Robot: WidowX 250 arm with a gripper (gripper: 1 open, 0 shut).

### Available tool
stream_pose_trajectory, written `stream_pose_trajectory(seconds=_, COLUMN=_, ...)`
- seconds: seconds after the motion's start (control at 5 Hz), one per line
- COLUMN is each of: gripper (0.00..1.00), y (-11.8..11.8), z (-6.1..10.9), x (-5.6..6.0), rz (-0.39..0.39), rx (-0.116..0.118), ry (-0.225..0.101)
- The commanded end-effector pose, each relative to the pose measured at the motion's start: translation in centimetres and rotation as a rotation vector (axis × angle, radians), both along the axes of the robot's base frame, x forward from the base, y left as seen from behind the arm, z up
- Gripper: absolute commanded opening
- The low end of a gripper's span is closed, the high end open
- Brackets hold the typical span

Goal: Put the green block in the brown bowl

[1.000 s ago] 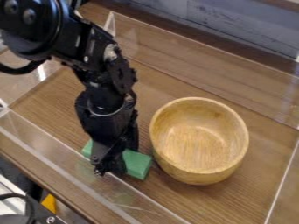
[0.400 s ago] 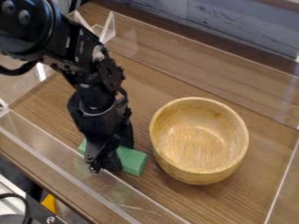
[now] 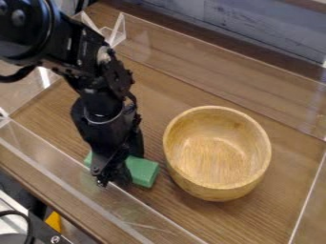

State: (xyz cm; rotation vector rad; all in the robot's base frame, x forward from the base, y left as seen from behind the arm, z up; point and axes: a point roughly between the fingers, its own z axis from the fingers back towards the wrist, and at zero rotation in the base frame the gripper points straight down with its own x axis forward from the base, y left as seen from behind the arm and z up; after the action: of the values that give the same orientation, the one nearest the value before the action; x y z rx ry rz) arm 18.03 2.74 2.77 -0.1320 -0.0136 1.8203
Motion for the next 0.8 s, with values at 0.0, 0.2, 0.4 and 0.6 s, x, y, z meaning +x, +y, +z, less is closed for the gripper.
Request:
stream_pose_trajectory(seconds=0.0, gripper=0.00, y=-0.5, z=1.4, x=0.0, rz=0.018, rx=0.002, ry=-0.019)
stream_pose_trajectory(seconds=0.2, gripper=0.00, y=-1.0, z=2.3, x=-0.4, rz=0.031, rx=-0.001, ry=-0.017)
stream_pose_trajectory(seconds=0.4, gripper=0.00, y=-2.1, z=2.7, x=-0.4, rz=0.021, rx=-0.004, ry=-0.016)
stream_pose_trajectory(seconds=0.6, gripper=0.00, y=-3.2, z=2.9, x=-0.3, rz=0.012, rx=-0.007, ry=-0.014)
